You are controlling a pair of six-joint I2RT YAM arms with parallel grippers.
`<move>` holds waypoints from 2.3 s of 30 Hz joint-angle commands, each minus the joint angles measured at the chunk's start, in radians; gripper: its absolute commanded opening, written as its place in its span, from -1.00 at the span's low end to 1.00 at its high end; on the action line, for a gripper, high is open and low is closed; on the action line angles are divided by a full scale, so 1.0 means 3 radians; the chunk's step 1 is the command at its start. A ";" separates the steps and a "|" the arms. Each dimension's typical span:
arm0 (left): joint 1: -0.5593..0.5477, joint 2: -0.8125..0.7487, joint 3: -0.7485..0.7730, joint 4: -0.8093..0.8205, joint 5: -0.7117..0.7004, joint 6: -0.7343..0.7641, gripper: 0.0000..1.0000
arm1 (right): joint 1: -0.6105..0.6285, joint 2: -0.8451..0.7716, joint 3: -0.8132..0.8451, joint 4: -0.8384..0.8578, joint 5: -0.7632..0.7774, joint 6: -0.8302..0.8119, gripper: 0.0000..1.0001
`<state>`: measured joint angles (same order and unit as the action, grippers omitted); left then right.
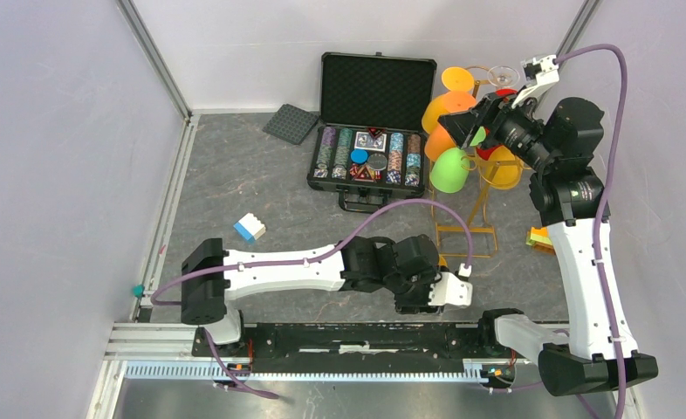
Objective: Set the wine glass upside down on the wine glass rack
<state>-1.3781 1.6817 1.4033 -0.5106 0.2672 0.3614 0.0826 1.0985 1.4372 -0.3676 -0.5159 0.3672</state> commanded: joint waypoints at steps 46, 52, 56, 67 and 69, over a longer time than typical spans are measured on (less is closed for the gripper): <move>-0.0039 -0.0293 -0.0054 0.0598 -0.0870 -0.0013 0.35 | -0.0017 -0.0030 -0.0051 0.0124 -0.0054 0.0044 0.73; -0.0021 -0.0227 -0.0187 0.0619 -0.1055 -0.0039 0.41 | -0.0015 -0.0041 -0.0060 0.0134 -0.0055 0.0048 0.73; 0.0025 -0.0047 -0.0167 0.0548 -0.0907 -0.0094 0.35 | -0.0016 -0.0043 -0.0062 0.0134 -0.0060 0.0054 0.74; 0.0182 0.0089 -0.0054 0.0374 -0.0423 -0.0393 -0.66 | -0.0017 -0.0051 -0.0055 0.0145 -0.0075 0.0073 0.74; 0.0255 0.0035 -0.0067 0.0376 -0.0361 -0.0496 -0.93 | -0.0017 -0.0061 -0.0078 0.0162 -0.0074 0.0076 0.73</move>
<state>-1.3399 1.7199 1.3510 -0.4004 0.0845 0.2920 0.0822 1.0985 1.4242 -0.3599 -0.5232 0.3786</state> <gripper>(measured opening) 0.140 0.866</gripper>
